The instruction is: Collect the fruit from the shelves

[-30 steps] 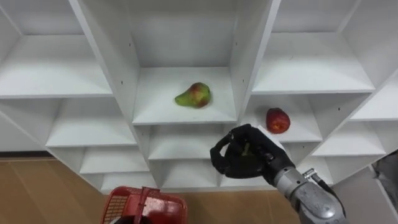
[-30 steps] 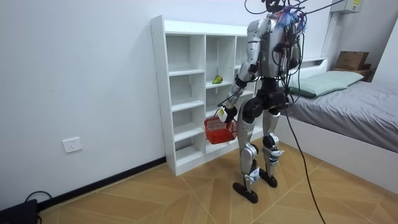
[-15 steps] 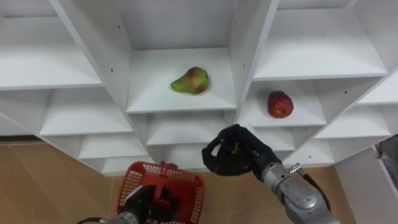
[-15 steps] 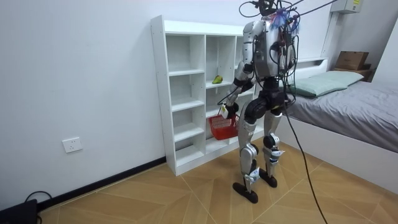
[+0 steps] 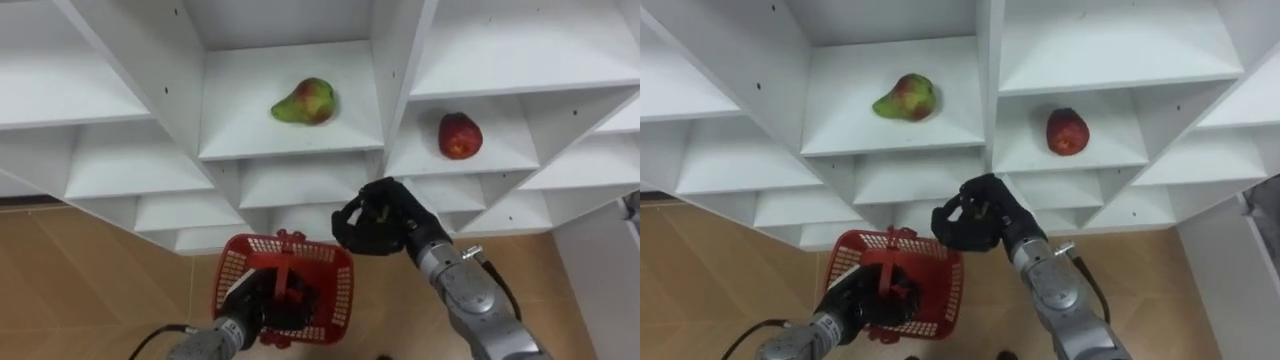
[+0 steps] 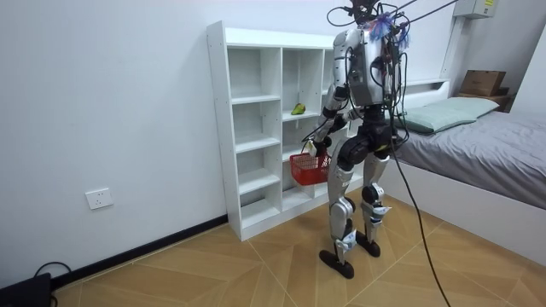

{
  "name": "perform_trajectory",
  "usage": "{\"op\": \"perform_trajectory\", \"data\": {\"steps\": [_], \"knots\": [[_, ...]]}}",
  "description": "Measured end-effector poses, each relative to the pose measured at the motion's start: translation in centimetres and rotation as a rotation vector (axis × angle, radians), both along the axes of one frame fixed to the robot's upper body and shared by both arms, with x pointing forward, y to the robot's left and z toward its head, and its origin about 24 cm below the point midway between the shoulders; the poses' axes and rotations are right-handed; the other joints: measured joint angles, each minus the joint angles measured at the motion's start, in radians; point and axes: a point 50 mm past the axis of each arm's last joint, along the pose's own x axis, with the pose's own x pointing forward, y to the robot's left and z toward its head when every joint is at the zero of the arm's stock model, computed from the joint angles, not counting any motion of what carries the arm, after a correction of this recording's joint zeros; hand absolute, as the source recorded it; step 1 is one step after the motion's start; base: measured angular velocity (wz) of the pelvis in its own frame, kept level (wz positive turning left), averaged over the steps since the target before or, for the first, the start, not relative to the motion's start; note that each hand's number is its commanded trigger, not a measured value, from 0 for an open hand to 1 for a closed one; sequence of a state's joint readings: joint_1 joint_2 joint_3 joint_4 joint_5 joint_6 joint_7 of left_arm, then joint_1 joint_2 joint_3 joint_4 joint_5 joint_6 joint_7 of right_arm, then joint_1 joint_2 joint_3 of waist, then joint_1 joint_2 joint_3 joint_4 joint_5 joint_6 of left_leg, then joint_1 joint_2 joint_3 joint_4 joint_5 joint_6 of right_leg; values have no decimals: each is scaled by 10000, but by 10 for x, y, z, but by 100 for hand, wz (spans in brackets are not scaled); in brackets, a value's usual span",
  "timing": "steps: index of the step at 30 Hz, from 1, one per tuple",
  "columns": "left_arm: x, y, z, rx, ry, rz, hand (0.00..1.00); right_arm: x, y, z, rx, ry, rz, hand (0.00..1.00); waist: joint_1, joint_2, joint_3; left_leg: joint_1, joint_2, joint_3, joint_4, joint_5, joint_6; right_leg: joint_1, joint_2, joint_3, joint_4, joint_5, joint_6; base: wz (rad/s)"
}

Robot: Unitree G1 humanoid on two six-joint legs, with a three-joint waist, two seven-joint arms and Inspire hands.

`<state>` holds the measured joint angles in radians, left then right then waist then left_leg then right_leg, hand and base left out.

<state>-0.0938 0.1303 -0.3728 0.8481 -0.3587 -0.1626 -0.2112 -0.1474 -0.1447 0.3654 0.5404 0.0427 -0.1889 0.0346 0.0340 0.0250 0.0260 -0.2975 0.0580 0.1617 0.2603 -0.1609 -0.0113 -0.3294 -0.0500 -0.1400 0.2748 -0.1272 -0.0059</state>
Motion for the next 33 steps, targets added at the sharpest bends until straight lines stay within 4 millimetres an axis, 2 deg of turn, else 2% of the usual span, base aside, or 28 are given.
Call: {"op": "perform_trajectory", "data": {"steps": [20,27,33], "knots": [[10,-24,14,-1817,-412,107,100,1,20,3,667,-94,-310,100,35,111,-7,-550,12,-116,145,40,16,-407,-69,-332,47,28,-32,2],[12,-37,18,-2478,-478,-162,100,0,25,0,763,108,-66,100,45,221,53,-517,-24,-131,147,111,46,-416,-139,-404,182,28,-32,0],[10,-43,18,-2733,-376,-261,100,-2,25,-4,870,417,38,100,27,211,57,-613,-27,-74,183,142,52,-590,-151,-336,309,33,-44,-3]]}}
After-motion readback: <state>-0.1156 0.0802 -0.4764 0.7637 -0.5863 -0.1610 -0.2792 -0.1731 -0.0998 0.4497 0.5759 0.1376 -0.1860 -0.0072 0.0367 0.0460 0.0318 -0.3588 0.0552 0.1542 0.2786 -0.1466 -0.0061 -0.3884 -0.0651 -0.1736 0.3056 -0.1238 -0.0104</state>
